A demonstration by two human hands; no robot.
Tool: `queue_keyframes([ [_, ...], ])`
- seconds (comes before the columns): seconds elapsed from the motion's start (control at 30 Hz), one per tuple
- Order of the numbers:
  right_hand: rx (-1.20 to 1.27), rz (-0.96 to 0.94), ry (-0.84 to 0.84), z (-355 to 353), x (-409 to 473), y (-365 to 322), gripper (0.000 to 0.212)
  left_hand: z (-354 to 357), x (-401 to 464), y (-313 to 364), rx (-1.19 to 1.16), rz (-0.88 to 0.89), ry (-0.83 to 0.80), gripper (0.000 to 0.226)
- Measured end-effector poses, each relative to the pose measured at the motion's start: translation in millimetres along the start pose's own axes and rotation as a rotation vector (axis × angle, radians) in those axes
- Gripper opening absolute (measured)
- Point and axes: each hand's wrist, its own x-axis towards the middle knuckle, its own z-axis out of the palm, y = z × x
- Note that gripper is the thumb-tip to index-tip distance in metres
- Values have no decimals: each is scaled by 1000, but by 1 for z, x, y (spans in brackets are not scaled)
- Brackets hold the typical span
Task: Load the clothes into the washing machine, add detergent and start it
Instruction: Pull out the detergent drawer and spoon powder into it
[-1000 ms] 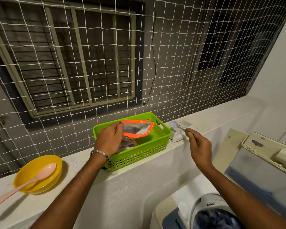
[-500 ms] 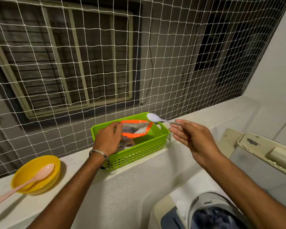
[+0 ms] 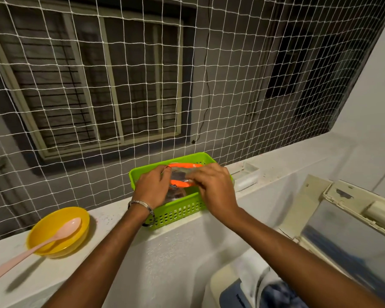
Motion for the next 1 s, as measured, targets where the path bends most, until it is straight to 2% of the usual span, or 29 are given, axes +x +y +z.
queue_keyframes([
  [0.2, -61, 18, -123, 14, 6, -3, 14, 1, -1, 0, 23, 5, -8, 36],
  [0.3, -32, -14, -163, 11, 3, -4, 21, 0, 0, 0, 24, -11, -41, 54],
  [0.43, 25, 20, -114, 2, -5, 3, 26, -5, -3, 4, 30, -39, -92, 66],
  [0.53, 83, 88, -40, -9, -15, 15, 32, -9, -9, 6, -15, 20, -118, 74],
  [0.67, 145, 190, 11, -28, -26, 45, 29, -13, -16, 7, -175, 109, -106, 60],
  [0.83, 100, 294, 11, -48, -48, 90, 20, -11, -17, 10, -262, 184, 61, 25],
  [1.0, 32, 373, 15, -63, -63, 133, 16, -6, -22, 18, -251, 216, 234, 32],
])
